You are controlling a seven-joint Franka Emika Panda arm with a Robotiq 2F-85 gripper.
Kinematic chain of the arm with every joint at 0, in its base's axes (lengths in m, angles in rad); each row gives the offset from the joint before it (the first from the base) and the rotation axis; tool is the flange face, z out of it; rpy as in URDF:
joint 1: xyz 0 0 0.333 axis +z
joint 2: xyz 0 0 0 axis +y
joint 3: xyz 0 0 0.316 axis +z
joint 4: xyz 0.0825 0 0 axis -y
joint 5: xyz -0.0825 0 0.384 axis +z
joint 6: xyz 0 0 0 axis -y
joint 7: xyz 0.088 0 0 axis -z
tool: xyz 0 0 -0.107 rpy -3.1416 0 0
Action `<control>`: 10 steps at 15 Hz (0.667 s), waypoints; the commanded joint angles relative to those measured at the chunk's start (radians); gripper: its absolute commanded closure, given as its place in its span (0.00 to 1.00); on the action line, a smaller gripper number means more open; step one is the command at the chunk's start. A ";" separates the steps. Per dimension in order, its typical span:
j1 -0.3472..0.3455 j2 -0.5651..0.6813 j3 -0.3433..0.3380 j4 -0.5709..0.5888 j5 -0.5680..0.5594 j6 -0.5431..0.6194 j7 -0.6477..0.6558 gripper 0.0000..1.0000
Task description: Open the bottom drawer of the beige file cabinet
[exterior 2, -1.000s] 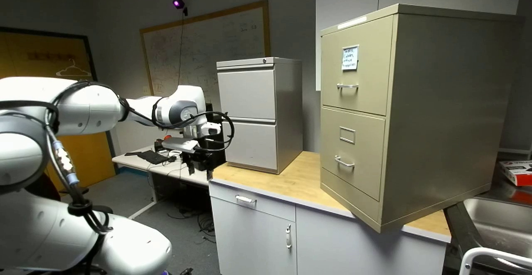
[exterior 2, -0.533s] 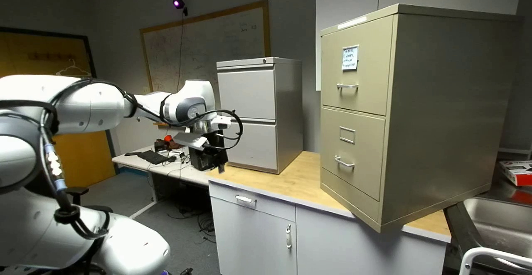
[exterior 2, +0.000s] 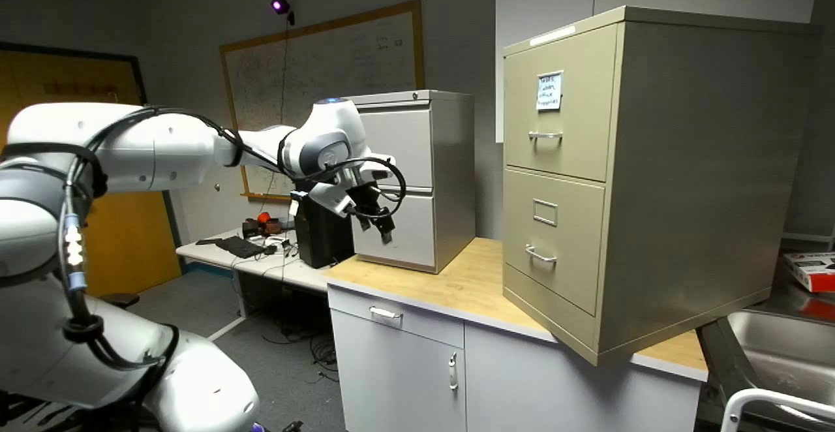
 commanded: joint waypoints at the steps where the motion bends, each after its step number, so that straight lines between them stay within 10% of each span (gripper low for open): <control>1: -0.045 0.091 -0.043 0.113 0.006 0.026 0.077 0.00; 10: -0.056 0.369 -0.244 0.330 0.292 0.082 0.097 0.00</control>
